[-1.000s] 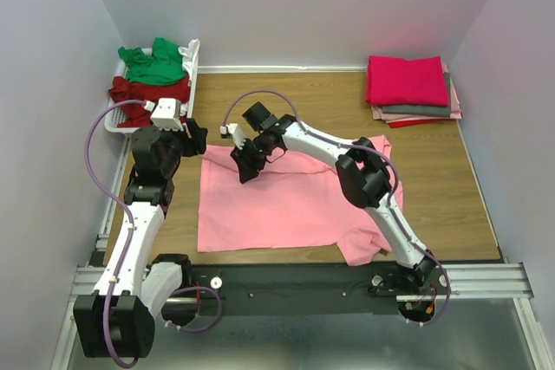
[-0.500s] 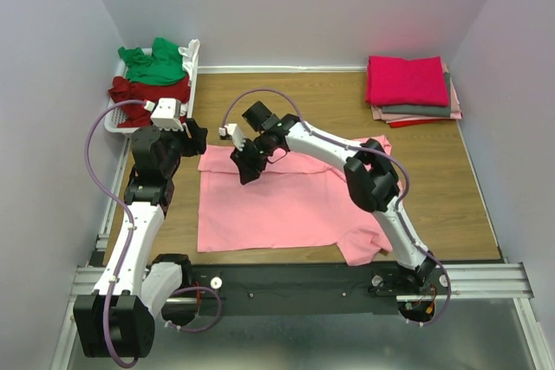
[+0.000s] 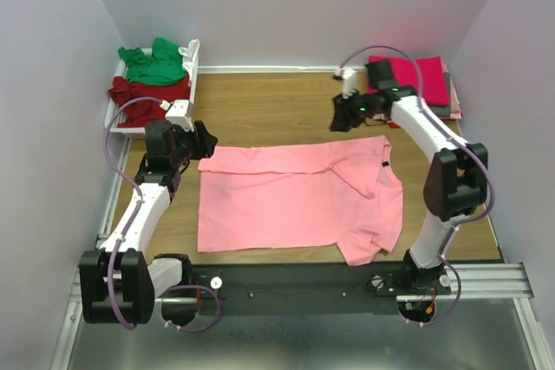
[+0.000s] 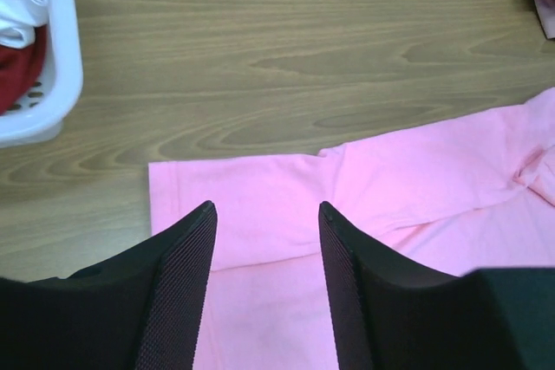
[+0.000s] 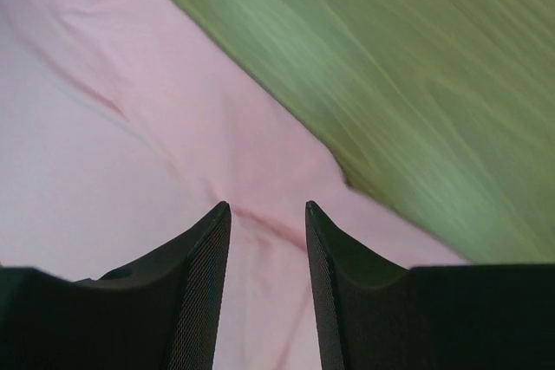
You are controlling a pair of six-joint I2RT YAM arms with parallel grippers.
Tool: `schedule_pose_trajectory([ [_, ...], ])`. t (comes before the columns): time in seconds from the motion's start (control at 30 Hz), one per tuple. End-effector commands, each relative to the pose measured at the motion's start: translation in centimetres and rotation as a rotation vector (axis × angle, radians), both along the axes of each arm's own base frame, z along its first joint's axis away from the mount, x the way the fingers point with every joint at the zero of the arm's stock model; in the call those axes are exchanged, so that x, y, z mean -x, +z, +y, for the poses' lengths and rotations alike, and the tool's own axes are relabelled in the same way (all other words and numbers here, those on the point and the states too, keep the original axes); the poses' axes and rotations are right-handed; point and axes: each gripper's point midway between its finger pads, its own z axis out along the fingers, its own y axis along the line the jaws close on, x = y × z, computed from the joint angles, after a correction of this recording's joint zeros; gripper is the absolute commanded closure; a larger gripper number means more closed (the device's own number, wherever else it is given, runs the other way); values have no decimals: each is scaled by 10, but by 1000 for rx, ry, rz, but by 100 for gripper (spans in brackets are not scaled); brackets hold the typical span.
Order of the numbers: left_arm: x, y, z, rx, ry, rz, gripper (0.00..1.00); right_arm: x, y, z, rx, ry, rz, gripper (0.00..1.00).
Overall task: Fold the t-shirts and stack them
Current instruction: Fold the tshirt
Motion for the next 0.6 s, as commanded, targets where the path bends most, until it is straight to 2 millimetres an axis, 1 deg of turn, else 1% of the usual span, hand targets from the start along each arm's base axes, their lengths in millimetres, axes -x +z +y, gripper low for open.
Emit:
schedule_pose_trajectory([
  [0.0,0,-10,-11,53,-36,52,43,-3,-3,-91,-1,-240,52,53],
  [0.03,-1,-12,-15,50,-44,62,43,3,-15,-109,-1,-288,88,53],
  [0.07,-1,-15,-16,50,-41,74,43,-2,-19,-139,-6,-363,90,53],
  [0.1,-2,-23,-16,44,-32,103,43,-1,-24,-154,-1,-405,98,53],
  [0.13,-3,-24,-19,42,-37,111,43,2,-32,-166,2,-435,111,53],
  [0.17,-4,-31,-20,36,-38,133,43,1,-37,-186,8,-486,116,53],
  [0.2,-4,-33,-22,34,-44,145,43,1,-41,-193,13,-506,123,54],
  [0.23,-6,-33,-23,28,-46,147,43,0,-50,-199,17,-519,139,54],
  [0.3,-8,-38,-27,20,-56,165,43,-4,-60,-209,28,-543,150,55],
  [0.33,-11,-35,-28,14,-60,158,43,-8,-61,-210,30,-540,144,55],
  [0.37,-12,-36,-28,10,-62,160,43,-9,-72,-210,30,-537,171,56],
  [0.4,-12,-39,-29,4,-58,165,43,-18,-68,-209,23,-534,158,56],
  [0.5,-13,-44,-28,-2,-56,179,43,-33,-72,-211,16,-549,167,58],
  [0.57,-13,-48,-27,-6,-51,186,43,-37,-75,-211,11,-557,180,58],
])
